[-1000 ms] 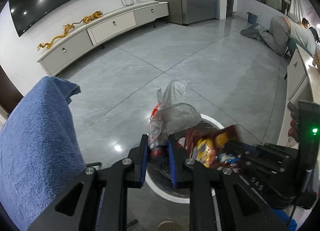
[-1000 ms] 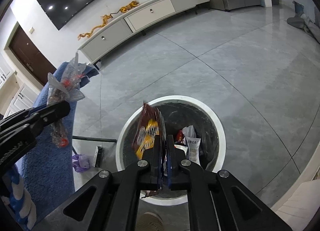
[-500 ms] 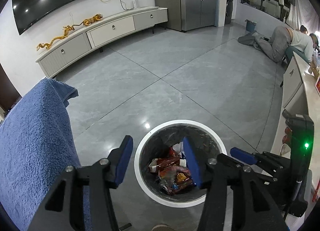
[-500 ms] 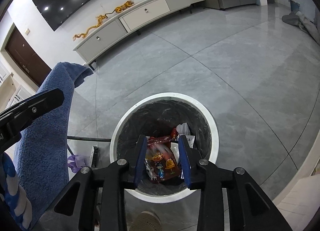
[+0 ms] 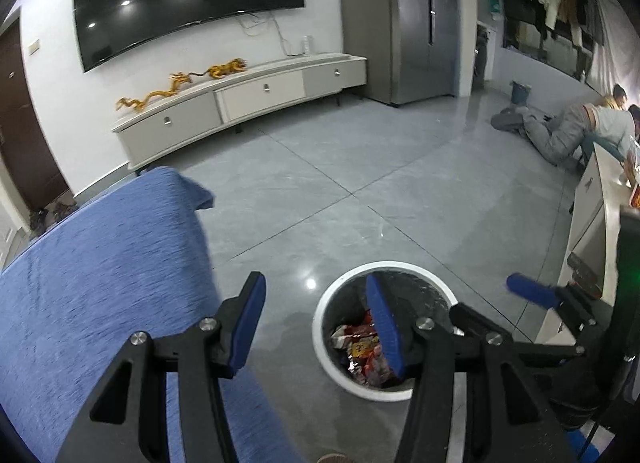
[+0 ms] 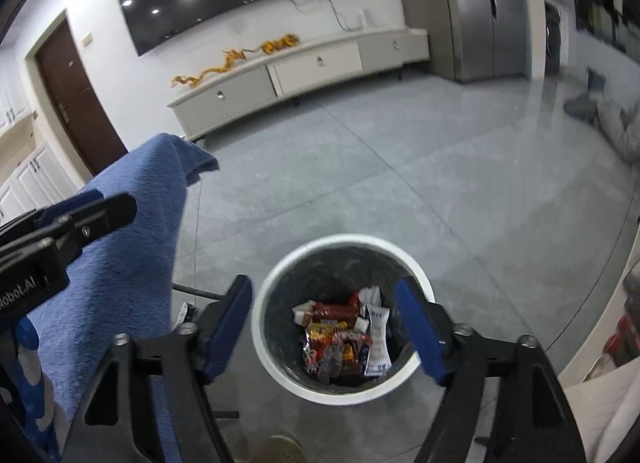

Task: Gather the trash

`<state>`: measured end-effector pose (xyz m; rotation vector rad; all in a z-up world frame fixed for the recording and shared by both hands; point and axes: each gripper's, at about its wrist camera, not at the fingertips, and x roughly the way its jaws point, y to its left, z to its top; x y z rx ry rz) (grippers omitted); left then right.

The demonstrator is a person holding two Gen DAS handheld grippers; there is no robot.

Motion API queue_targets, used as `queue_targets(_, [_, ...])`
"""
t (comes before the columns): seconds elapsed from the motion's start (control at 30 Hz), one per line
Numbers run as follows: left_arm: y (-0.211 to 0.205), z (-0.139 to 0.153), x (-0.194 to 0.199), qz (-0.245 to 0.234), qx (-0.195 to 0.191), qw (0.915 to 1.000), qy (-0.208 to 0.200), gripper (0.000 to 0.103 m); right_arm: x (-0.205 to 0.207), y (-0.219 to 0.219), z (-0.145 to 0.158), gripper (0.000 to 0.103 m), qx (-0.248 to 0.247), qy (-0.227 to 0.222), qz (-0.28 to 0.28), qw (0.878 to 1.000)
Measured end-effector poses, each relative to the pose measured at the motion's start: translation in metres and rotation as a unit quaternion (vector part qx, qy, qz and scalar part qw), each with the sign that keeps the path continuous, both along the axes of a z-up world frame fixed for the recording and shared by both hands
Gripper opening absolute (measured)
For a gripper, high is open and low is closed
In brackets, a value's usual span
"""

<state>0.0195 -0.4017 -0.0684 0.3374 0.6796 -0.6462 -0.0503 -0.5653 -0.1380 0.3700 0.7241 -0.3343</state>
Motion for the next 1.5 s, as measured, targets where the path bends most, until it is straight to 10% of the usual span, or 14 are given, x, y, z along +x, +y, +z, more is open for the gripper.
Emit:
queue_targets(0.13, [0.044, 0.017, -0.005, 0.038, -0.007, 0.9992, -0.005, 0.072, 0.000, 0.030, 0.028, 0.088, -0.029, -0.019, 0.022, 0.999])
queue_targets(0.67, [0.220, 0.087, -0.055, 0.201, -0.056, 0.9732, -0.097, 0.095, -0.009, 0.164, 0.100, 0.098, -0.109, -0.081, 0.119, 0.984])
queue_targets(1.5, [0.323, 0.123, -0.155, 0.264, -0.107, 0.9415, -0.180, 0.103, -0.105, 0.251, 0.169, 0.102, -0.197, -0.159, 0.146, 0.956])
